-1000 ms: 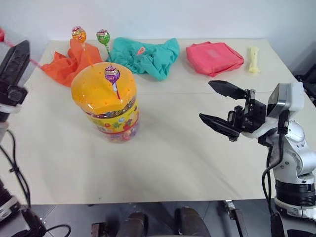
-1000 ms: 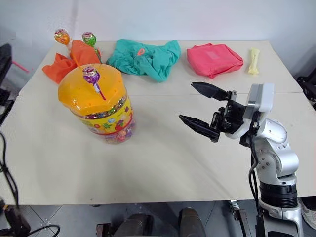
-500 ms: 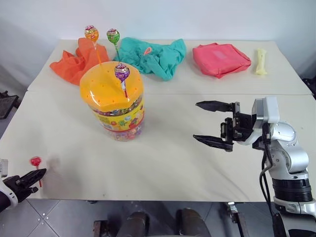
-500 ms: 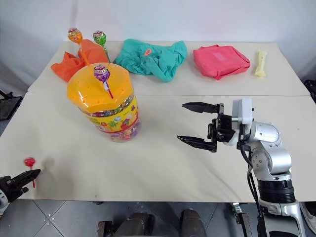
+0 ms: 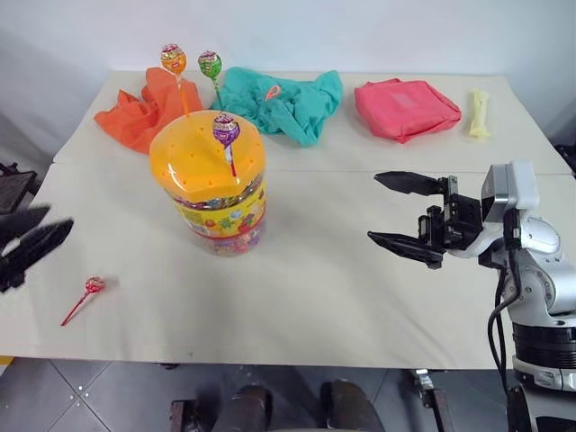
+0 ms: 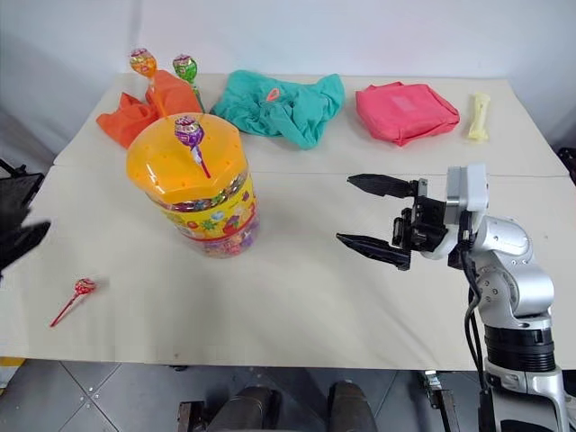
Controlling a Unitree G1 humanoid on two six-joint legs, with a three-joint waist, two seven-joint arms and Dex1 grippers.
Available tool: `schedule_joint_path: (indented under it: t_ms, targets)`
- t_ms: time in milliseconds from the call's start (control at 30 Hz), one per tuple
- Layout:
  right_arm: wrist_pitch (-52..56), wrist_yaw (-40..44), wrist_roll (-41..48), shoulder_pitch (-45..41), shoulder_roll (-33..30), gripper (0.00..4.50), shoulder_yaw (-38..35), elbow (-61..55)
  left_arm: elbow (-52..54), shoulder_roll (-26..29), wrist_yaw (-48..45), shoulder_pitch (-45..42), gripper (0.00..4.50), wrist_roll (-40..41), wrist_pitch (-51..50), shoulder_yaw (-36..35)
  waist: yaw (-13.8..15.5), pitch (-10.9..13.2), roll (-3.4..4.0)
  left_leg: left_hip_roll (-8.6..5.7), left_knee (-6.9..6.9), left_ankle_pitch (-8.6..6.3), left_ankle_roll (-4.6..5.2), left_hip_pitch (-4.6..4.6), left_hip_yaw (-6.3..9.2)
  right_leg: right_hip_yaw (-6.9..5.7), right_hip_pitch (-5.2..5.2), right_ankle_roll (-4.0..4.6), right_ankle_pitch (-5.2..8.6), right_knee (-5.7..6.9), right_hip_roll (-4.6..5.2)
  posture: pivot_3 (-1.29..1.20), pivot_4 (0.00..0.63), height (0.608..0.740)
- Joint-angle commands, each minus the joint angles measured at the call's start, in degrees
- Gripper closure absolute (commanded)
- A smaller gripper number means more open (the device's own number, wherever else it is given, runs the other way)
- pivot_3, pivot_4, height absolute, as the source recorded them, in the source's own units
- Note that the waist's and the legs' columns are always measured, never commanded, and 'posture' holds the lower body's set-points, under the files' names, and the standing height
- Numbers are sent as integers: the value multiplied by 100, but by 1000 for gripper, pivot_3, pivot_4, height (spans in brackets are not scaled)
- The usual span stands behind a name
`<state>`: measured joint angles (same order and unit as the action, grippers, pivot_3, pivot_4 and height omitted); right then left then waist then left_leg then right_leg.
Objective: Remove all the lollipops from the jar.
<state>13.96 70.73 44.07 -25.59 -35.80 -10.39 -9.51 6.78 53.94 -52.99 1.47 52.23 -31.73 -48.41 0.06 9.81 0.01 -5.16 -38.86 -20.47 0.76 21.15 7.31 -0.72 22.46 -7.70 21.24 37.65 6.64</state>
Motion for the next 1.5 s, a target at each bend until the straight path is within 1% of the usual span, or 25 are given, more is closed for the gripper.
schedule_joint_path:
  t_ms: [33,67,100,200,233,333,467,567,700,833,867,1000,1100,1200,1267,1333,1400,1467,1500]
  targets:
    - [94,-291,227,-128,26,0,-271,-201,113,74,131,-1572,613,74,138,1060,38,1,2,-3,1,0,0,-3,1,0,-2,0,0,4,2,0,150,740]
    - [124,-358,261,-145,46,0,-296,-212,53,46,181,-2043,229,4,149,1370,30,1,-1,-5,-10,0,0,5,12,-9,0,0,0,10,1,0,150,740]
    - [154,-413,284,-157,71,0,-320,-221,-81,-20,236,-2474,16,-109,180,1633,3,1,0,-2,-14,-1,-2,8,11,-13,-2,-2,-1,12,-3,0,150,740]
    - [298,-648,444,-184,84,0,-462,-290,-964,-299,261,-3860,16,-665,306,2536,-28,1,0,-8,-14,-1,-1,5,10,-20,2,-4,-2,34,-5,0,150,740]
    - [357,-729,513,-192,82,0,-512,-323,-1265,-361,250,-4188,16,-852,346,2739,-35,1,0,-6,-19,-1,-1,8,10,-32,5,-5,-3,33,-8,0,150,740]
    - [483,-973,648,-196,97,0,-610,-472,-1930,-405,120,-4730,16,-1211,342,3104,-162,1,0,-11,-19,-1,0,4,-1,-48,13,-6,-3,43,-10,0,150,740]
    - [586,-1228,755,-153,111,0,-671,-686,-2291,-499,-149,-5076,16,-1249,210,3214,-255,1,0,-9,-17,-2,1,3,2,-48,39,-6,-3,66,-12,0,150,740]
    - [615,-1398,746,-96,131,0,-684,-830,-2432,-602,-304,-5242,606,-1199,169,3189,-243,1,0,-14,-21,-3,3,4,9,-41,51,-6,-3,90,-8,0,150,740]
    - [611,-1538,786,-83,172,0,-688,-922,-2535,-692,-496,-5446,1799,-1189,77,3225,-192,1,-1,-20,-24,-3,4,8,9,-34,57,-6,-3,94,-6,0,150,740]
    - [611,-1501,831,-64,169,0,-636,-1029,-2549,-771,-594,-5571,3023,-1178,-26,3229,-168,1,-1,-20,-28,-3,4,9,10,-29,57,-6,-3,96,-5,0,150,740]
    - [615,-1493,847,-85,180,0,-620,-1040,-2550,-823,-503,-5611,3231,-1119,-78,3150,-168,1,-1,-21,-28,-3,4,9,11,-28,57,-6,-3,97,-5,0,150,740]
    - [639,-1431,923,-226,228,0,-540,-1030,-2477,-946,-194,-5779,4429,-740,-325,2688,-175,1,-1,-21,-29,-3,4,9,11,-28,58,-7,-4,99,-5,0,150,740]
    - [648,-1355,952,-390,306,0,-415,-953,-2523,-854,439,-5867,4475,-332,-629,1942,-208,5,-7,-19,-29,-3,4,17,8,-25,81,-7,-4,120,-6,0,150,740]
    - [619,-1238,923,-483,356,0,-321,-846,-2455,-546,940,-5612,4475,-220,-986,1457,-274,4,-6,-18,-30,-3,3,17,3,-18,102,-7,-3,148,-4,0,150,740]
    - [563,-1129,820,-535,380,0,-232,-774,-2290,-150,1139,-5116,4475,-397,-1322,1343,-313,4,-6,-17,-27,-4,3,14,4,-10,106,-7,-3,156,-1,0,150,740]
    - [383,-798,537,-556,312,0,-34,-681,-1784,490,1062,-3902,4475,-712,-1947,1371,-382,3,-5,-18,-25,-4,2,3,6,-1,112,-7,-4,178,0,0,150,740]
    - [224,-464,300,-538,233,0,131,-580,-1147,822,1096,-2676,4475,-796,-2525,1243,-409,1,0,-24,-13,-9,5,-15,14,19,118,-6,-4,183,-1,0,150,740]
    - [169,-230,176,-515,174,0,236,-486,-499,834,1057,-1637,4475,-688,-2962,970,-406,1,-1,-24,-8,-14,2,-6,31,33,126,-5,-4,176,-5,0,150,740]
    - [161,-108,95,-482,135,0,309,-438,-120,736,1012,-1005,4475,-754,-3028,813,-385,3,-4,-26,-12,-14,2,-2,39,35,126,-4,-5,177,-5,0,150,740]
